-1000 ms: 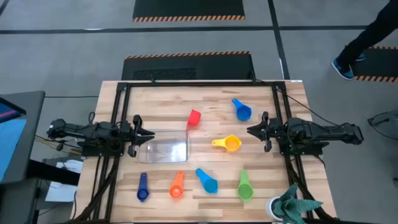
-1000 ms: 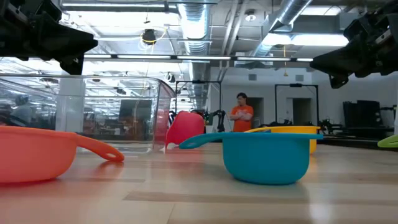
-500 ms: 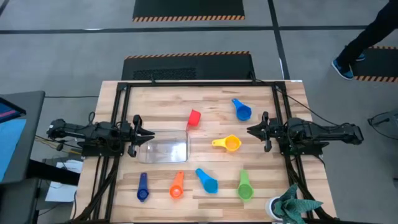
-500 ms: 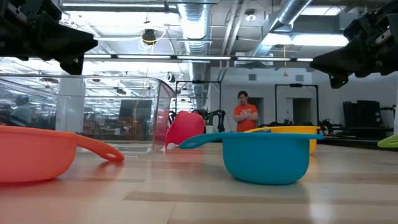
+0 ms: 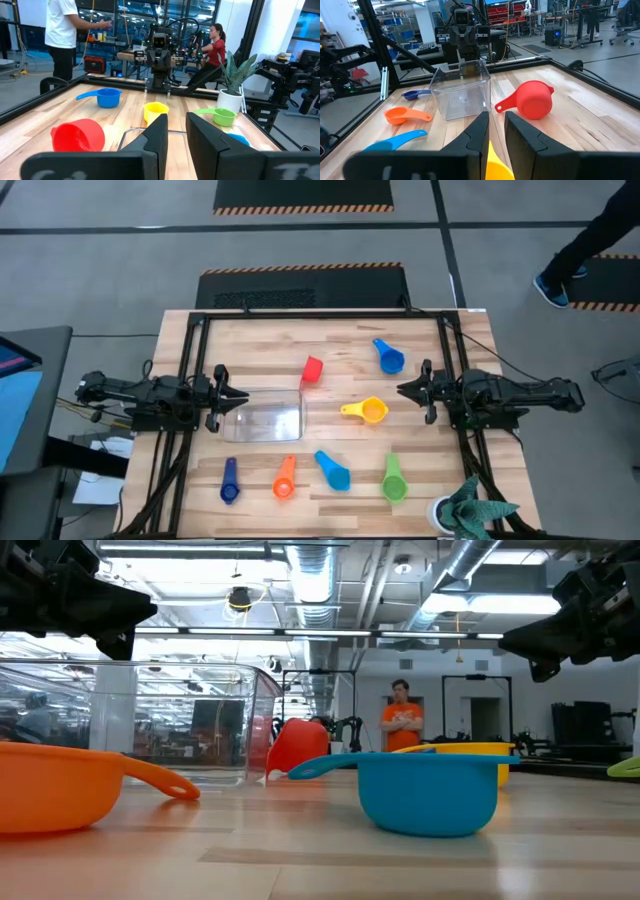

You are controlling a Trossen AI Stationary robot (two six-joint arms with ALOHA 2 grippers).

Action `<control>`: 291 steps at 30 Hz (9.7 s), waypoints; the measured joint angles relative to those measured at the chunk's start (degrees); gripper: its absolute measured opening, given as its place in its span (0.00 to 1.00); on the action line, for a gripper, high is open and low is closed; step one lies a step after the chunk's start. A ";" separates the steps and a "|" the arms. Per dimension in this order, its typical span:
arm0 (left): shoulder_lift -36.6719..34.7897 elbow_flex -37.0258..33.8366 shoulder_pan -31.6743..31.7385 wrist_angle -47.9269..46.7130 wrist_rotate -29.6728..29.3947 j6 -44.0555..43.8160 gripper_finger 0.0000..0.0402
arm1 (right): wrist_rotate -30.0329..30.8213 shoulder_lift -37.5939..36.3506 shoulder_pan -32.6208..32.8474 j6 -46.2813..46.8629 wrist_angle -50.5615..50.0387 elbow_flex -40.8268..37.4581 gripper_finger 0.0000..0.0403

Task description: Nest measuring cups in basket

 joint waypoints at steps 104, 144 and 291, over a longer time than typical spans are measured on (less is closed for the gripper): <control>24.81 16.98 15.68 -0.47 -23.37 -28.43 0.15 | -17.95 109.05 -19.40 -28.72 -53.80 113.04 0.22; 100.37 71.95 29.77 -26.98 13.57 17.53 0.00 | 28.49 64.31 -3.34 22.43 -82.74 86.87 0.22; 49.86 35.63 26.56 -42.54 -24.53 -13.81 0.00 | 3.52 118.89 11.13 14.67 -10.52 99.71 0.02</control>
